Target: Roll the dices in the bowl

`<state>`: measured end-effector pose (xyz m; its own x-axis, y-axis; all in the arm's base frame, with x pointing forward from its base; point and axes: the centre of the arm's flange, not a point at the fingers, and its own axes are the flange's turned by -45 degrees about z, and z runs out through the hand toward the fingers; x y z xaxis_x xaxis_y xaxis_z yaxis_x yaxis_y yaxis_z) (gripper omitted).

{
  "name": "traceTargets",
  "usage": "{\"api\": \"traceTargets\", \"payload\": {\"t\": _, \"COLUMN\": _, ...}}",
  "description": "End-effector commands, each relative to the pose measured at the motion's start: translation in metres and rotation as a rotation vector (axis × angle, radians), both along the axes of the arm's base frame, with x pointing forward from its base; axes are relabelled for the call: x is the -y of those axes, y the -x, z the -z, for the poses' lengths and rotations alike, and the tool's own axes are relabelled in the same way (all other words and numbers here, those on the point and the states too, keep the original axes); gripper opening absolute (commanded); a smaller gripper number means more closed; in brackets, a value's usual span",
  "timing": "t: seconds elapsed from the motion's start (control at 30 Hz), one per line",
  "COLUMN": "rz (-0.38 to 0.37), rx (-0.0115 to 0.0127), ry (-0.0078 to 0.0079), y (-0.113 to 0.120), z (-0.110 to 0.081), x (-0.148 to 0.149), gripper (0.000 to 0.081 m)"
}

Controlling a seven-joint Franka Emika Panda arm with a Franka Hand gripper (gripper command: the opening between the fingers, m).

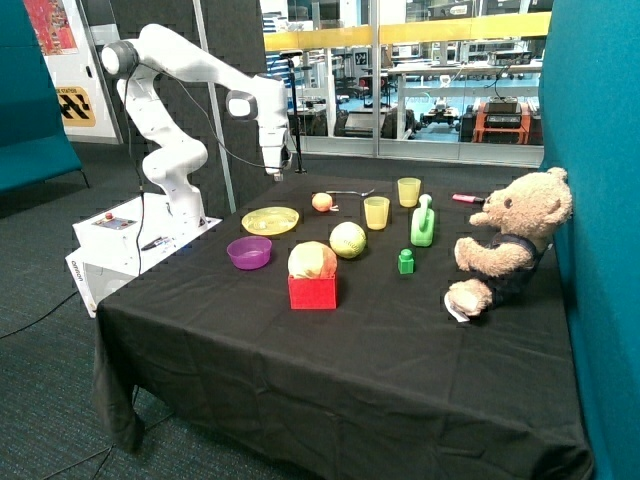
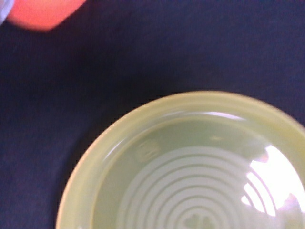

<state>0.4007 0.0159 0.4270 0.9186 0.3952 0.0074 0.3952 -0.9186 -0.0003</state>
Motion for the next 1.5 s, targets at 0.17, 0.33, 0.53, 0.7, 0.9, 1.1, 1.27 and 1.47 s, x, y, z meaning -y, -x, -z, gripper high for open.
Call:
{"api": "traceTargets", "payload": {"t": 0.17, "rz": 0.29, "rx": -0.0071, "ry": 0.0022, "y": -0.041, "z": -0.046, "x": 0.047, "gripper": 0.0}}
{"api": "traceTargets", "payload": {"t": 0.33, "rz": 0.355, "rx": -0.0072, "ry": 0.0019, "y": -0.049, "z": -0.051, "x": 0.069, "gripper": 0.0}}
{"api": "traceTargets", "payload": {"t": 0.53, "rz": 0.417, "rx": -0.0073, "ry": 0.0017, "y": -0.052, "z": -0.056, "x": 0.098, "gripper": 0.0}}
{"api": "traceTargets", "payload": {"t": 0.7, "rz": 0.461, "rx": -0.0073, "ry": 0.0016, "y": -0.058, "z": -0.06, "x": 0.123, "gripper": 0.0}}
{"api": "traceTargets", "payload": {"t": 0.9, "rz": 0.516, "rx": -0.0074, "ry": 0.0014, "y": -0.062, "z": -0.061, "x": 0.157, "gripper": 0.0}}
{"api": "traceTargets", "payload": {"t": 1.1, "rz": 0.533, "rx": -0.0074, "ry": 0.0013, "y": -0.061, "z": -0.057, "x": 0.174, "gripper": 0.0}}
{"api": "traceTargets", "payload": {"t": 1.27, "rz": 0.548, "rx": -0.0074, "ry": 0.0012, "y": -0.062, "z": -0.055, "x": 0.188, "gripper": 0.0}}
{"api": "traceTargets", "payload": {"t": 1.47, "rz": 0.572, "rx": -0.0074, "ry": 0.0012, "y": -0.061, "z": -0.053, "x": 0.205, "gripper": 0.0}}
